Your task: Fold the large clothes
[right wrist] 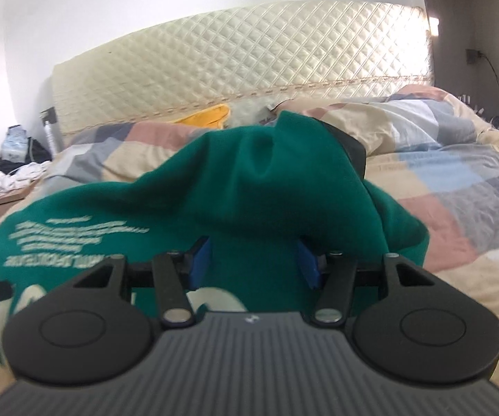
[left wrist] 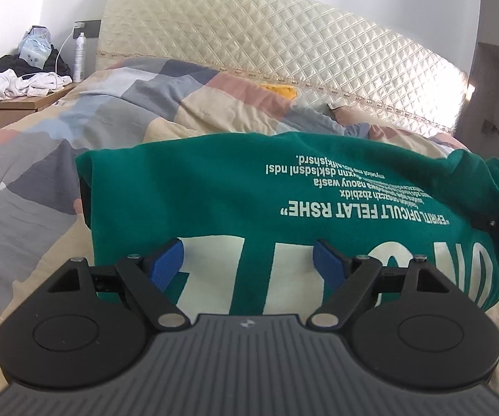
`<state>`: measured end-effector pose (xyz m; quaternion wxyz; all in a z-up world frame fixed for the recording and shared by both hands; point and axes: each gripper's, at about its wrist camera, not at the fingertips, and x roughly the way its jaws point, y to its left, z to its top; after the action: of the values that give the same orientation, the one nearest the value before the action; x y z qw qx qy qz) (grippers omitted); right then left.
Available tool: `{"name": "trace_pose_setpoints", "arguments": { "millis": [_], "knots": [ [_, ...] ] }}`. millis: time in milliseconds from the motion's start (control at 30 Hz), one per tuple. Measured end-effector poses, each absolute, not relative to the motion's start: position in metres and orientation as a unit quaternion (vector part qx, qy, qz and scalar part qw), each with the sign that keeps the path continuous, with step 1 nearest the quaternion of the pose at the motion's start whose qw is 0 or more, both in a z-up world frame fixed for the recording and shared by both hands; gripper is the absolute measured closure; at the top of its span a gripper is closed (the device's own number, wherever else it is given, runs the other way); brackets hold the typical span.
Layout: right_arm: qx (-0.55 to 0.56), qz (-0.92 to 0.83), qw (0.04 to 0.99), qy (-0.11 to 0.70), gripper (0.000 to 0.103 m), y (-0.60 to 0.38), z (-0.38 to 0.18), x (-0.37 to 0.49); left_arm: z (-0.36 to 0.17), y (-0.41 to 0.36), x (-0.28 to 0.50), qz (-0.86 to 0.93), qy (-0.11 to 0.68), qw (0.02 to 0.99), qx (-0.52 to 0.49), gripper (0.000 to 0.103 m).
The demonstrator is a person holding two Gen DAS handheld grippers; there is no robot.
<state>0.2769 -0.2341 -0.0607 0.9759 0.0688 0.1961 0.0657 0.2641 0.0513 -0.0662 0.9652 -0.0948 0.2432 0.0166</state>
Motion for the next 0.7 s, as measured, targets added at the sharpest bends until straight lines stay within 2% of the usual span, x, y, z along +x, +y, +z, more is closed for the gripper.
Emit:
{"name": "trace_pose_setpoints", "arguments": {
  "millis": [367, 500, 700],
  "knots": [
    [0.126, 0.078, 0.952, 0.267, 0.049, -0.241, -0.112, 0.350, -0.085, 0.069, 0.298, 0.021, 0.254, 0.958, -0.130, 0.010],
    [0.134, 0.073, 0.953, 0.261, 0.048, -0.240, -0.109, 0.343, -0.086, 0.071, 0.296, 0.028, 0.250, 0.957, -0.143, 0.009],
    [0.217, 0.078, 0.940, 0.250, 0.046, -0.263, -0.091, 0.310, -0.074, 0.072, 0.264, 0.037, 0.237, 0.953, -0.184, 0.009]
  ]
}}
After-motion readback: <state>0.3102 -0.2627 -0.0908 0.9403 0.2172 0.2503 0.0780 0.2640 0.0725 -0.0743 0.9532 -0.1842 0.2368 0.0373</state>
